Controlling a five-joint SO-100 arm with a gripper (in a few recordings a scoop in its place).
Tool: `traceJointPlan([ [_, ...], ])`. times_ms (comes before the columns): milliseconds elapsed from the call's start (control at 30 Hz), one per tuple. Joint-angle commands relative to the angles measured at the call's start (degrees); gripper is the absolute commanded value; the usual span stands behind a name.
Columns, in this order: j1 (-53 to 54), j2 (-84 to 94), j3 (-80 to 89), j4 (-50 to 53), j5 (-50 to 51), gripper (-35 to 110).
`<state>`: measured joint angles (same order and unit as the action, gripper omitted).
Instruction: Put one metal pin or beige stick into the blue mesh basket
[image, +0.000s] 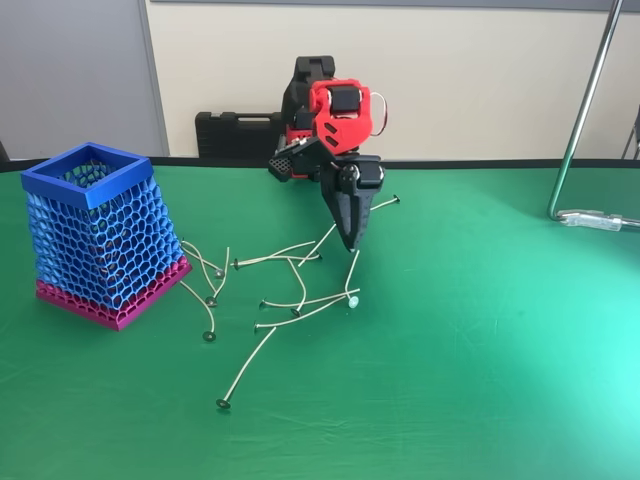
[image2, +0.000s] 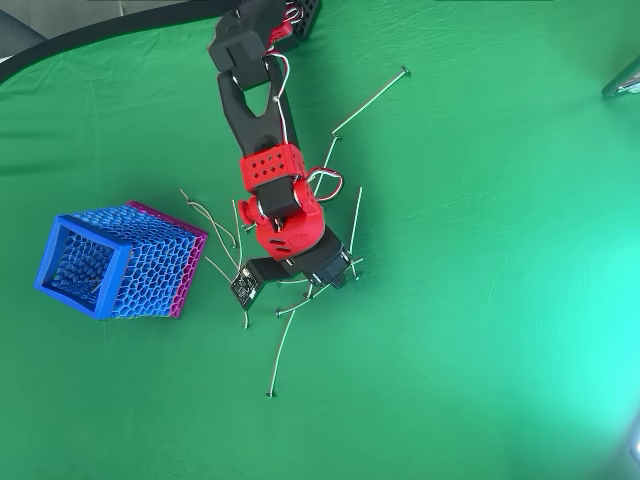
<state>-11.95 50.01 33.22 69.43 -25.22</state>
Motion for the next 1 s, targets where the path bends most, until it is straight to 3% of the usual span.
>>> traceJointPlan([
  [0, -0.09, -0.26, -4.66, 0.79, 0.44, 1],
  [600, 0.00, -12.48, -19.78, 6.50, 4.13, 9],
  [967, -0.26, -15.47, -19.42, 6.50, 5.63, 17],
])
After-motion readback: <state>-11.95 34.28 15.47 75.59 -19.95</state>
